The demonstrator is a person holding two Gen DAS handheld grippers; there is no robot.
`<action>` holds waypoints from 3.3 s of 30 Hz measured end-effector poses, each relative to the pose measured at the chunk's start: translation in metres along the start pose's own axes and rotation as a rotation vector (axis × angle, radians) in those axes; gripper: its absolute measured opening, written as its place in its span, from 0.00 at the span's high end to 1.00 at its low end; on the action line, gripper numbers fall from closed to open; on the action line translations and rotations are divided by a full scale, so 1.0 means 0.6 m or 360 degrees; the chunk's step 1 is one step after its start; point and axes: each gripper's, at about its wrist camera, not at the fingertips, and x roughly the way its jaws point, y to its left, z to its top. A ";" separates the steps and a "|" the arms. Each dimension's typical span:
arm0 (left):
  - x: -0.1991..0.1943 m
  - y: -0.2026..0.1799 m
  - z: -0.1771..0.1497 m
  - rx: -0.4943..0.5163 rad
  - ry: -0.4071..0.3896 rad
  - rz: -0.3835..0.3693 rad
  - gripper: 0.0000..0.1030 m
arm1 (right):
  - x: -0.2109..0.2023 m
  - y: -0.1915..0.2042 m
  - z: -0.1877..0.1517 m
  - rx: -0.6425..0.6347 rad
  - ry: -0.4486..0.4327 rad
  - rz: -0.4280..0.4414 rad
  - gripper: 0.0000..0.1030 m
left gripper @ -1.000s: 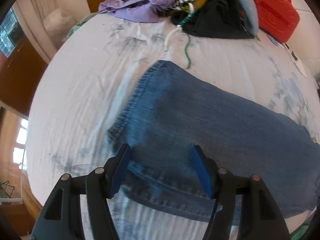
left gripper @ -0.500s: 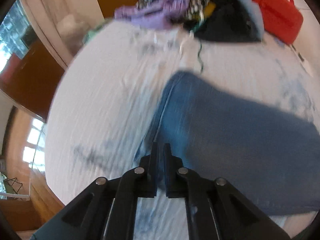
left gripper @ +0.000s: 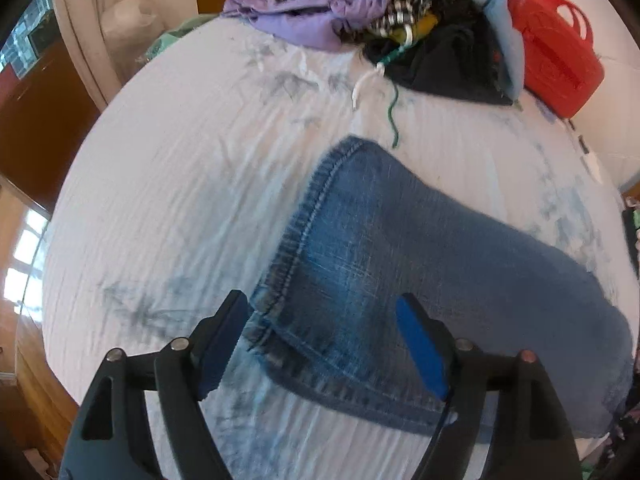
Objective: Fold clothes
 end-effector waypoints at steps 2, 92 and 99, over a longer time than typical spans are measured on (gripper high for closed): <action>-0.003 0.003 -0.002 -0.0011 -0.0017 0.0003 0.26 | -0.002 -0.002 -0.009 0.0015 -0.0009 0.0010 0.57; -0.053 -0.109 -0.054 0.0206 -0.0219 -0.0055 0.90 | 0.015 0.032 -0.015 0.0049 -0.0366 0.0379 0.75; -0.177 -0.283 -0.071 0.0713 -0.0432 -0.0362 0.90 | -0.118 0.165 -0.025 -0.0441 -0.0568 0.0812 0.75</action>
